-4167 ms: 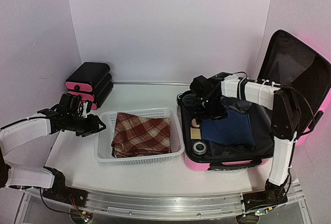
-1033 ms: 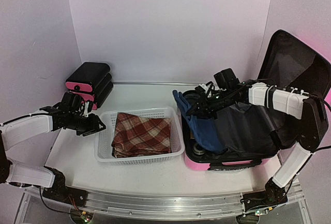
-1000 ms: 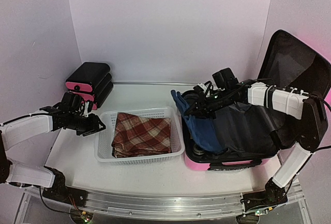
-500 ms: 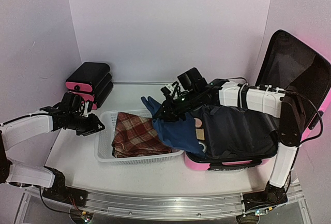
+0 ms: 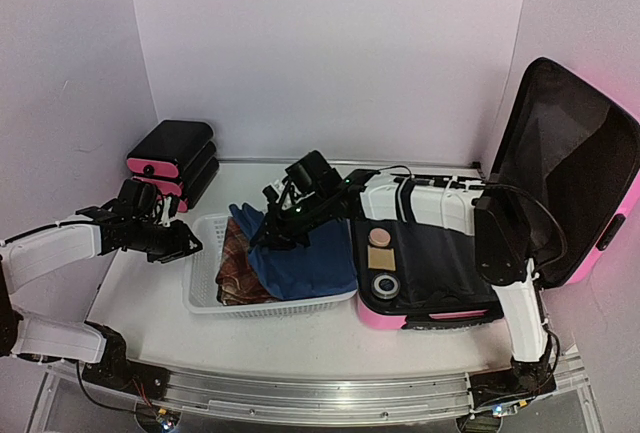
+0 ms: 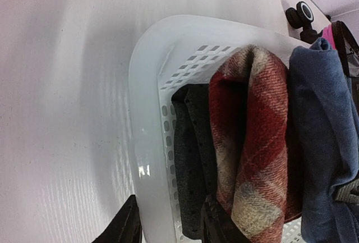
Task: Open, take out, and arrange the luggage
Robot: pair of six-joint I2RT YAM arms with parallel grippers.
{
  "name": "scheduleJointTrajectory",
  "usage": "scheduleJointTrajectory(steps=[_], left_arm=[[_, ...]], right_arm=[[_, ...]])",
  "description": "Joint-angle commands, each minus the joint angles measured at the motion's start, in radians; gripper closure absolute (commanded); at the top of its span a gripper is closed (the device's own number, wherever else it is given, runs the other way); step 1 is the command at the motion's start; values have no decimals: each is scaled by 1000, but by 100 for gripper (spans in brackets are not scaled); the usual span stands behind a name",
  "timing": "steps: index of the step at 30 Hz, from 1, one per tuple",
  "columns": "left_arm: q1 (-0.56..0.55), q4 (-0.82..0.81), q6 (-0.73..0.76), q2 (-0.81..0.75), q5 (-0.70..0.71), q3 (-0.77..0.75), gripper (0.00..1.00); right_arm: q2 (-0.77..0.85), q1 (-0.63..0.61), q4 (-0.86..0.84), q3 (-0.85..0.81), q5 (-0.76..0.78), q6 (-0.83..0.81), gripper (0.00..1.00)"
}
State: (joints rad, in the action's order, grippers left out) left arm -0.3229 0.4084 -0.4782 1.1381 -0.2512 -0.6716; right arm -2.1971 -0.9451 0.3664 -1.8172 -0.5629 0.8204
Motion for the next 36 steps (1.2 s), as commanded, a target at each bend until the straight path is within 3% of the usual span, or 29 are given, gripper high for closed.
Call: scheduleJointTrajectory(steps=[1, 21, 23, 26, 27, 32, 36], left_arm=[[-22, -75, 1, -37, -70, -5, 64], [-24, -75, -3, -37, -66, -5, 64], [-24, -73, -6, -44, -64, -5, 64], [-24, -51, -8, -71, -45, -7, 59], [-23, -32, -6, -83, -28, -11, 57], [-22, 73, 18, -190, 78, -48, 49], [-23, 151, 43, -252, 119, -98, 48]], right_arm=[[-30, -34, -74, -117, 12, 10, 100], [-166, -105, -70, -259, 151, 56, 100], [-174, -107, -67, -266, 151, 65, 90], [-182, -111, -61, -267, 141, 71, 59], [-182, -111, -55, -272, 133, 68, 52], [-126, -108, -15, -271, 124, 18, 31], [-76, -94, 0, -263, 78, -2, 23]])
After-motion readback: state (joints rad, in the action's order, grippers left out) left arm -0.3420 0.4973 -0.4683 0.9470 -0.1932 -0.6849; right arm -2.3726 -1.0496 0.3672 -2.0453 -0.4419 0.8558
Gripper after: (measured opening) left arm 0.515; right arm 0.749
